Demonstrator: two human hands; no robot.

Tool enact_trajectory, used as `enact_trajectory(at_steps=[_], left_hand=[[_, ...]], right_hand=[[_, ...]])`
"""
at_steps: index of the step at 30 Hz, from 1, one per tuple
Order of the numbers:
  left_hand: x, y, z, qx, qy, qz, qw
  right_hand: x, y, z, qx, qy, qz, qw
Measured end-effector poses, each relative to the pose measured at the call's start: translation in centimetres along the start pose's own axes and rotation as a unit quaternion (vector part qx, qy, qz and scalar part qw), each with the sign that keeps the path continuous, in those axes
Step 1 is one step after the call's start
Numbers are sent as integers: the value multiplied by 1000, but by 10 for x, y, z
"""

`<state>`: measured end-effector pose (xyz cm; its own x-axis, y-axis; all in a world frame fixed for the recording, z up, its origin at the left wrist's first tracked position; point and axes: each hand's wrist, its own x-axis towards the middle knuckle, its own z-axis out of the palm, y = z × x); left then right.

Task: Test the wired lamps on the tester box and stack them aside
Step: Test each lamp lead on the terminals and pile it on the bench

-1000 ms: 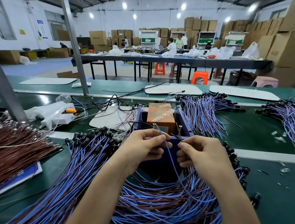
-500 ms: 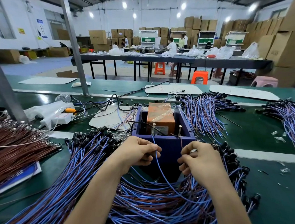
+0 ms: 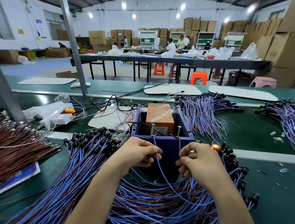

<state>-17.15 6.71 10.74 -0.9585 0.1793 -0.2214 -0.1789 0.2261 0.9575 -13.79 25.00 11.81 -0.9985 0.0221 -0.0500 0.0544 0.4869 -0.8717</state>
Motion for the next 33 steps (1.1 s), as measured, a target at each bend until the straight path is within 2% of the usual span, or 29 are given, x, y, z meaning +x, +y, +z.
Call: enact_trajectory(at_steps=[2, 5, 7, 9, 11, 13, 14, 16, 19, 21, 25, 27, 33], left_hand=[[-2, 2, -2, -7, -34, 25, 999], [-12, 9, -12, -38, -109, 63, 991], [-17, 12, -26, -23, -103, 73, 992], [-19, 11, -44, 30, -12, 69, 997], [-17, 4, -64, 136, 156, 46, 977], [-11, -7, -80, 295, 294, -3, 909], [-8, -13, -85, 349, 321, -33, 880], [-3, -24, -88, 399, 314, -70, 859], [2, -31, -81, 433, 317, -75, 841], [5, -33, -79, 428, 331, -67, 838], [3, -31, -79, 373, 338, -42, 863], [2, -26, -80, 333, 367, -8, 869], [-7, -7, -80, 268, 437, 113, 851]], right_hand=[[-2, -1, -2, 7, -52, -8, 999], [-6, -6, -3, 20, -190, -32, 981], [-10, -9, -4, -14, -260, -51, 964], [-12, -11, -6, -46, -313, -66, 946], [-15, -13, -5, -74, -344, -81, 933], [-15, -14, -3, -89, -339, -90, 932], [-15, -15, -2, -89, -334, -90, 934], [-15, -14, -1, -89, -328, -88, 936], [-15, -14, -1, -102, -323, -84, 937], [-15, -13, -2, -98, -326, -85, 936], [-14, -12, -2, -87, -331, -87, 936], [-13, -11, -2, -75, -327, -89, 938], [-13, -12, -3, -31, -300, -99, 948]])
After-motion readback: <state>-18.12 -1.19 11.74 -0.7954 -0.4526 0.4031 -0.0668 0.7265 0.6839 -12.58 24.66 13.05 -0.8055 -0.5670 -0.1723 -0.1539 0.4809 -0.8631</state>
